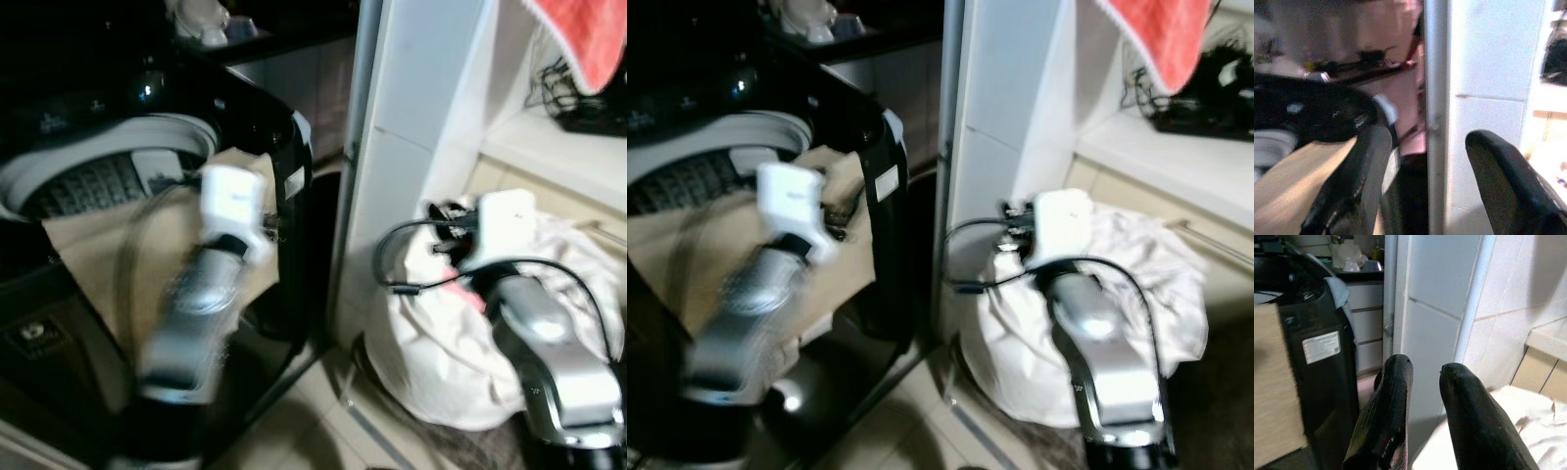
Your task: Clothes washing
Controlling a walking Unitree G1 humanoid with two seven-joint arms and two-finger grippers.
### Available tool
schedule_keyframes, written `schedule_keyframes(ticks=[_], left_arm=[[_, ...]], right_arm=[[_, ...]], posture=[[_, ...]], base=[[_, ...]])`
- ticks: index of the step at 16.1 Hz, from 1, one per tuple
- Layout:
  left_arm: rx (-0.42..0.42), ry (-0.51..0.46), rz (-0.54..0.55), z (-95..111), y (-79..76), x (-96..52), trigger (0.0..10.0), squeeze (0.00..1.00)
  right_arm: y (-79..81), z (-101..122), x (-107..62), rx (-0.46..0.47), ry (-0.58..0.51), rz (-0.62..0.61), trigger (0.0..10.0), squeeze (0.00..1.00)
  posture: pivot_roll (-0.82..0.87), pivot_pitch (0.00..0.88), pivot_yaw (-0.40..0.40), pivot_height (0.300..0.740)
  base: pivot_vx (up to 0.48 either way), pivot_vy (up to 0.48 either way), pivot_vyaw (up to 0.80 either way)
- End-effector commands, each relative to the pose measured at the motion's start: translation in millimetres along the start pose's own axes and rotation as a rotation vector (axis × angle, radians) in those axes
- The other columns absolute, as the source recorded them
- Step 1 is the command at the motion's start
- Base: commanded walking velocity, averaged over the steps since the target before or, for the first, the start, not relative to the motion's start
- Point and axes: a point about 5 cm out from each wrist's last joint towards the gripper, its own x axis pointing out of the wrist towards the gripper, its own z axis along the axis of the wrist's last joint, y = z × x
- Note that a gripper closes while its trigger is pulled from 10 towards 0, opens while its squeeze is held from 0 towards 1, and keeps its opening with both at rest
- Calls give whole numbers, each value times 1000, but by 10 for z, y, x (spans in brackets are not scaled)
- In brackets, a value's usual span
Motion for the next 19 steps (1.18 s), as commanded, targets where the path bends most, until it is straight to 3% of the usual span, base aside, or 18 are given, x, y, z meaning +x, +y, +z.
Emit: schedule_keyframes(ticks=[1, 5, 11, 15, 16, 19], left_arm=[[22, 7, 27, 11, 89, -7, 10000, 0], [8, 10, 9, 6, 30, -9, 10000, 0], [-57, 18, -38, -23, -53, -54, 10000, 0], [-75, 37, -21, -45, 16, -67, 10000, 0], [-69, 39, -35, -35, 50, -69, 10000, 0], [-29, 54, -69, -14, 165, -86, 10000, 0]], right_arm=[[59, 32, 4, 6, -16, 25, 10000, 0], [26, 15, -24, 41, -4, 4, 10000, 0], [-6, 18, -15, 75, 1, -12, 10000, 0], [-251, -188, 19, 37, 148, -156, 10000, 0], [-404, -251, 53, 42, 178, -217, 10000, 1000], [-870, -399, 217, 85, 227, -377, 10000, 1000]], posture=[[-122, 15, -3, 740], [-129, 12, 2, 740], [-129, 5, -3, 740], [-124, 1, -10, 740], [-119, 4, -4, 740], [-86, 32, 23, 740]], base=[[266, 0, 0], [267, 0, -550], [87, 0, 0], [0, 0, 0], [0, 0, 0], [0, 0, 0]])
